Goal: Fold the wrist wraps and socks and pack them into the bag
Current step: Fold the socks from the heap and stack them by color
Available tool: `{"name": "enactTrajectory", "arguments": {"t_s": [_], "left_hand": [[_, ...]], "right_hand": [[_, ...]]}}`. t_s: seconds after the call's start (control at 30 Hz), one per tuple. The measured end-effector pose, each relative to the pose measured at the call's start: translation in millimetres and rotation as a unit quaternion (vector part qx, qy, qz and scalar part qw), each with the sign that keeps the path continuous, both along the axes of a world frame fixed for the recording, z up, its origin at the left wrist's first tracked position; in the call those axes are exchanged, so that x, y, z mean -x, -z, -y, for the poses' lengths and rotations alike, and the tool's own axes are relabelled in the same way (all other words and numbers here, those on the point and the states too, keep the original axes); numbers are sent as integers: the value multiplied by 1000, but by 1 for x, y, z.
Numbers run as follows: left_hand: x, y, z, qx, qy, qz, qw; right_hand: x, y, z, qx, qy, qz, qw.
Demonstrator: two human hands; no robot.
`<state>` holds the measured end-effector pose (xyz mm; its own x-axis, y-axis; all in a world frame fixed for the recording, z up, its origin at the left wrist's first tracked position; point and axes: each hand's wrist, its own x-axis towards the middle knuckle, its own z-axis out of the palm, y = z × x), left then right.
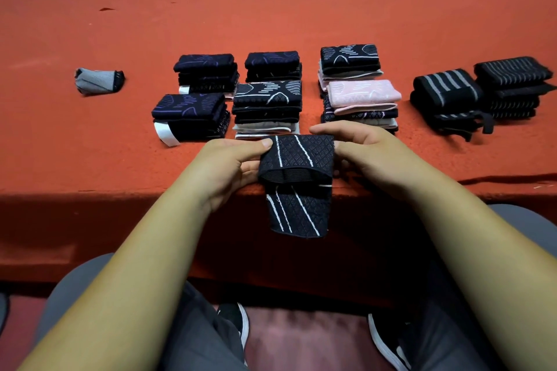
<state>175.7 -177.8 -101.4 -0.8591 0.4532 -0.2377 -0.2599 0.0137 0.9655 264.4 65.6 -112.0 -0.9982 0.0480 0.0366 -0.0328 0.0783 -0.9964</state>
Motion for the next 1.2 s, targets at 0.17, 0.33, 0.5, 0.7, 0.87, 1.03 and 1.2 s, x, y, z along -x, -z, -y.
{"name": "enactTrajectory", "arguments": {"t_s": [0.17, 0.33, 0.5, 0.7, 0.87, 1.03, 1.2], "left_hand": [[-1, 1, 0, -1, -7, -6, 1000], [-4, 2, -2, 11, -18, -27, 999], [-4, 5, -2, 23, -28, -35, 999], [-5, 0, -1, 2, -24, -40, 999], [-10, -4, 3, -6, 99, -53, 994], [-13, -7, 2, 36, 98, -103, 989], [-15, -7, -5, -54, 43, -98, 993]], "right_hand": [[3, 1, 5, 12, 35, -6, 999], [4, -1, 7, -10, 55, 7, 998], [3, -8, 8, -18, 11, 53, 998], [-2, -1, 8, -79, -31, 22, 996], [-3, 2, 8, -74, -12, -12, 997], [-7, 0, 14, -15, -10, -35, 999], [-9, -3, 14, -59, -23, -26, 998]]}}
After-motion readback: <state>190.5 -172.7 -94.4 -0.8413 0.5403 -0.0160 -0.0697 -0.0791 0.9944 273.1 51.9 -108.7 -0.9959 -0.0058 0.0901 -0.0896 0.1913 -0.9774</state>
